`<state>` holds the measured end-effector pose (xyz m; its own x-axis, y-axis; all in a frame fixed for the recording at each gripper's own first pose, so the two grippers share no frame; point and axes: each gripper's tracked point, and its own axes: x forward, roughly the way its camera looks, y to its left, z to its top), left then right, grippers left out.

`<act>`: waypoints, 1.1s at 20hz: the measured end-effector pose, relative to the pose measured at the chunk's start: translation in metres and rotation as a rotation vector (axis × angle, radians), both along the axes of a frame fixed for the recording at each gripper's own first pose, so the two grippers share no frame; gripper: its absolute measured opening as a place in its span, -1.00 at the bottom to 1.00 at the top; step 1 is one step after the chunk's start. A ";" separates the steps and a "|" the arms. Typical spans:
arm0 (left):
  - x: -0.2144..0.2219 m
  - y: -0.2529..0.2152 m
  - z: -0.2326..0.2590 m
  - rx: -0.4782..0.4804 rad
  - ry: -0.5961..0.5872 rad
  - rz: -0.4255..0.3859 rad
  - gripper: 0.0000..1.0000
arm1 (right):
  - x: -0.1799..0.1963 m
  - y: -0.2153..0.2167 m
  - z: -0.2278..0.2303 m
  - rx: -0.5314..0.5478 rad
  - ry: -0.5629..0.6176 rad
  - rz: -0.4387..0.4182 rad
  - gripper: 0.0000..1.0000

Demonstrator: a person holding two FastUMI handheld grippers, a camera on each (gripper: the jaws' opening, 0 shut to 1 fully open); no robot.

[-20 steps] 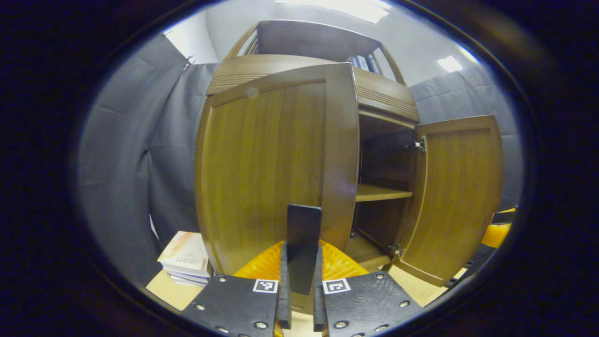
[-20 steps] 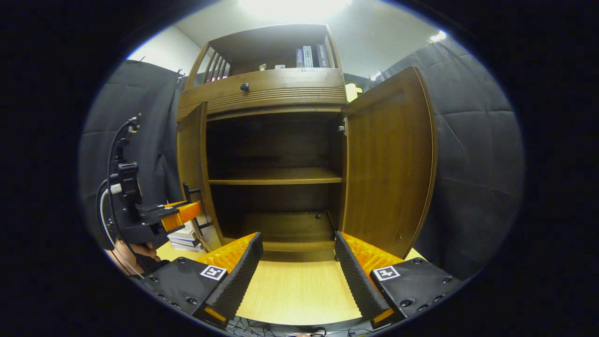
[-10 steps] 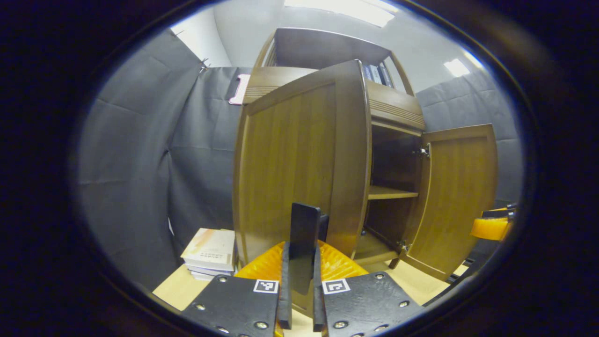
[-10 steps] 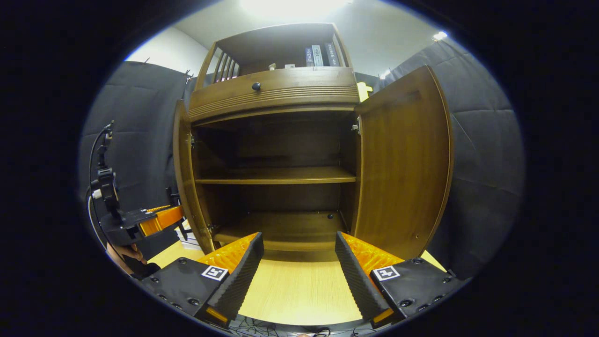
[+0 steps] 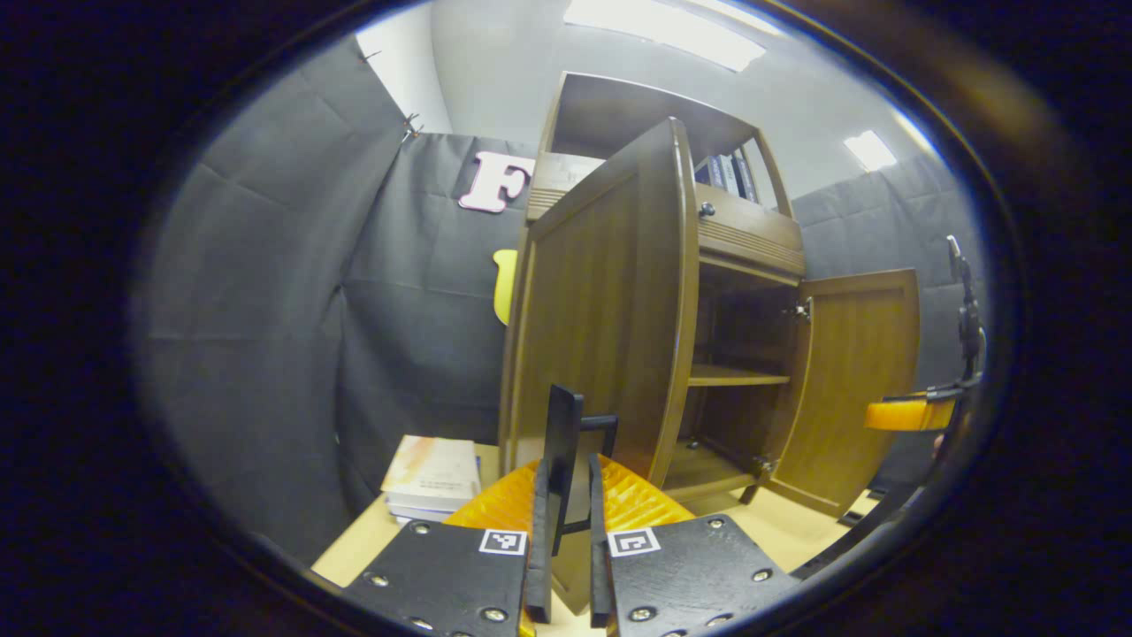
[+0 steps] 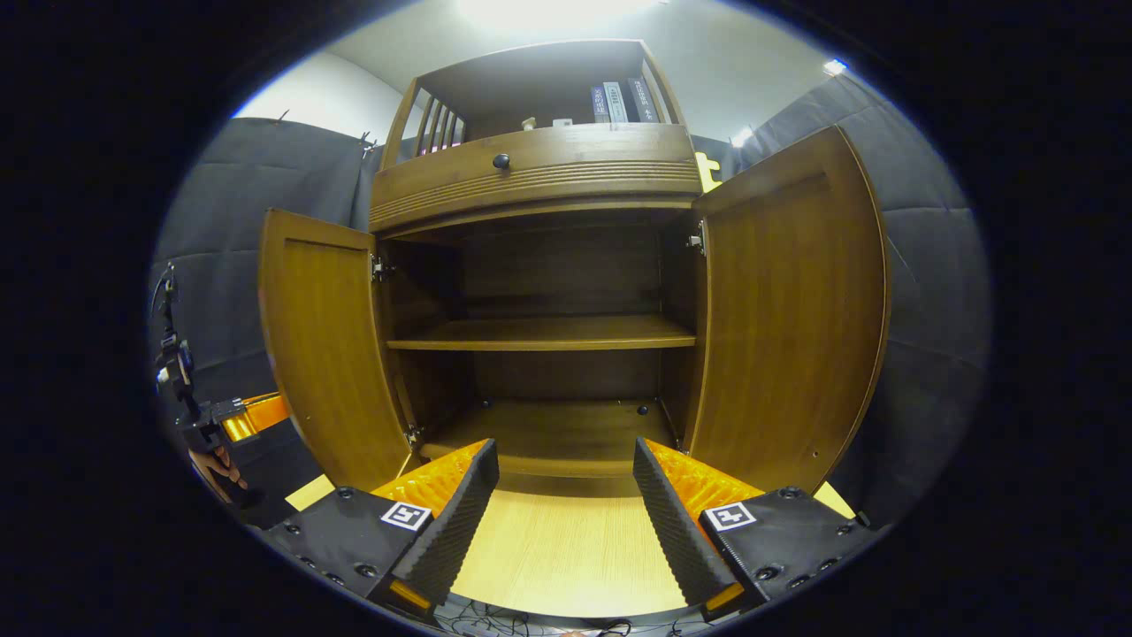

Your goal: Open the right door of the double-door shoe cabinet with the right hand, and open the left door with the left hand.

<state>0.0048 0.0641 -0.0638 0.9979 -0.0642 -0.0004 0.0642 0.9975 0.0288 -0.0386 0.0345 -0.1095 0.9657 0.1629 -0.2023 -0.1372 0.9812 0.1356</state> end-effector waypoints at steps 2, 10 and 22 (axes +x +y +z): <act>-0.004 0.022 -0.001 0.035 0.002 0.002 -0.65 | 0.002 -0.003 0.007 0.002 -0.015 -0.014 0.90; -0.005 0.082 0.008 0.085 0.019 -0.072 -0.65 | 0.001 -0.032 0.020 -0.050 -0.034 -0.082 0.92; -0.055 0.093 0.012 0.081 0.044 0.065 -0.60 | 0.008 -0.072 0.028 -0.056 -0.038 -0.136 0.93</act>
